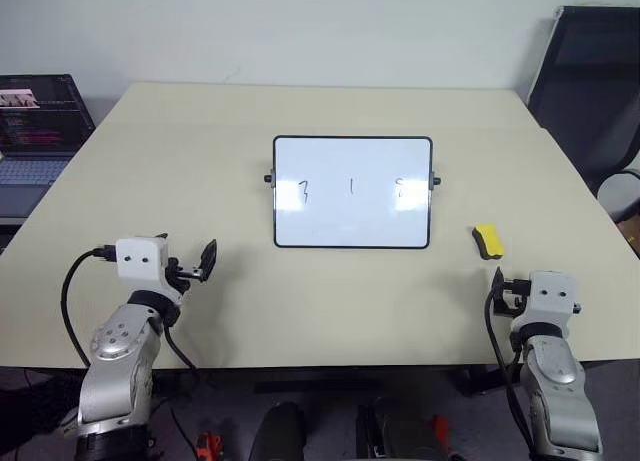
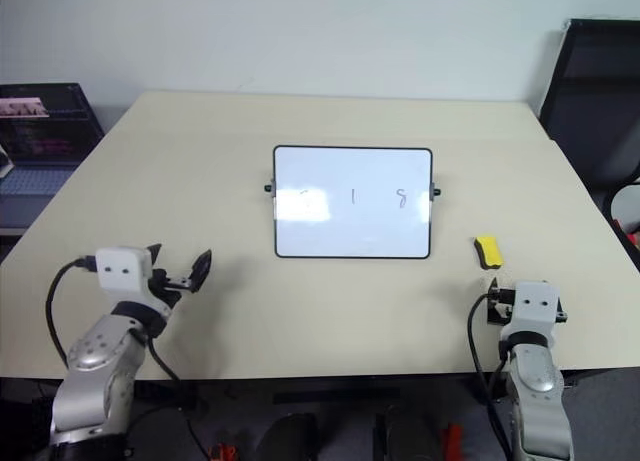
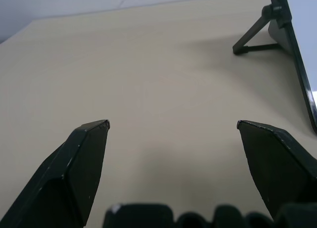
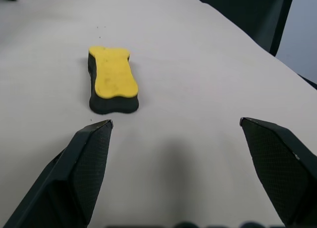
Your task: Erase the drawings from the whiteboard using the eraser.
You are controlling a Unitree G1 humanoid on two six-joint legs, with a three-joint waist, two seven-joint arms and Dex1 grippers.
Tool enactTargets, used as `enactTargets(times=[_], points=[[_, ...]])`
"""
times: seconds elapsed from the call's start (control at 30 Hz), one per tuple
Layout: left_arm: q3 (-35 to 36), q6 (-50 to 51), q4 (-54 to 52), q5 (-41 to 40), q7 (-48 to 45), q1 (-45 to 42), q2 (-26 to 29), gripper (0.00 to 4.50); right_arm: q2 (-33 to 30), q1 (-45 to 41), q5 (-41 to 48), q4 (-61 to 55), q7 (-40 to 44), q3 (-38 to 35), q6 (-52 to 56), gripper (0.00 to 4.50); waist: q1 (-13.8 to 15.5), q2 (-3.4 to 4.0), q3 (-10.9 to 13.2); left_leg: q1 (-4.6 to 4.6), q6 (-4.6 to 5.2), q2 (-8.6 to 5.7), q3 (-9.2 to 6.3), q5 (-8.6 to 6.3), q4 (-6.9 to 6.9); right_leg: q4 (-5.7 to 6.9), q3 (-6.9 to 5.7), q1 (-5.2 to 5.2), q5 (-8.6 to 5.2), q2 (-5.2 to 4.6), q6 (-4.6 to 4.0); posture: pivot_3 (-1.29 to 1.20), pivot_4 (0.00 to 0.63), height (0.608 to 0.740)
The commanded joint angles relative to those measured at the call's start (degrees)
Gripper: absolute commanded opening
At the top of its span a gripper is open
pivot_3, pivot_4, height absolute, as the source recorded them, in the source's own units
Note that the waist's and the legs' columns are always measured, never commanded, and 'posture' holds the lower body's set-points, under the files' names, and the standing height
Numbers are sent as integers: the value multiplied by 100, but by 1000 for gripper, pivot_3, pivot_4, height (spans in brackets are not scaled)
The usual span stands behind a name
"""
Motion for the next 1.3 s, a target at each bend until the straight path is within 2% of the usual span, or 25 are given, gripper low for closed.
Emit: enactTargets(times=[0.03, 0.37, 0.63, 0.97, 1.3], points=[[134, 7, -320, -49, 71, -65, 41, 4500, -66, -59, -20, -186, 35, -17, -61, 4488, 2, 0, 0, 0, 0, 0, -1, 0, 1, 1, 0, 1, 0, 0, 0, 0, 150, 740], [98, 10, -244, -28, 69, -239, 35, 4500, -90, -34, -18, -258, 58, -88, -16, 4488, 10, 0, 0, 1, 0, -3, 1, 0, 0, -1, -1, 2, -1, 0, -1, 0, 150, 740], [20, 16, -369, 25, 178, -140, -105, 4500, -72, -57, -29, -173, 25, -83, -51, 4488, 11, 0, 0, 2, 0, -2, 2, 0, 0, -1, 1, 2, -1, 0, 0, 0, 150, 740], [79, -54, -448, 28, 68, -18, -6, 4500, -85, -195, 1, -104, 63, -20, -18, 4488, 13, 0, 0, 2, 0, -3, 1, 0, 0, 0, 0, 2, -1, 0, 0, 0, 150, 740], [-439, 308, -642, -865, -825, -926, -39, 4500, -243, -777, 536, -363, 394, -194, 746, 4488, 48, 0, 0, 1, 0, -11, 3, 1, 3, 1, 0, 4, 2, 22, 3, 0, 150, 740]])
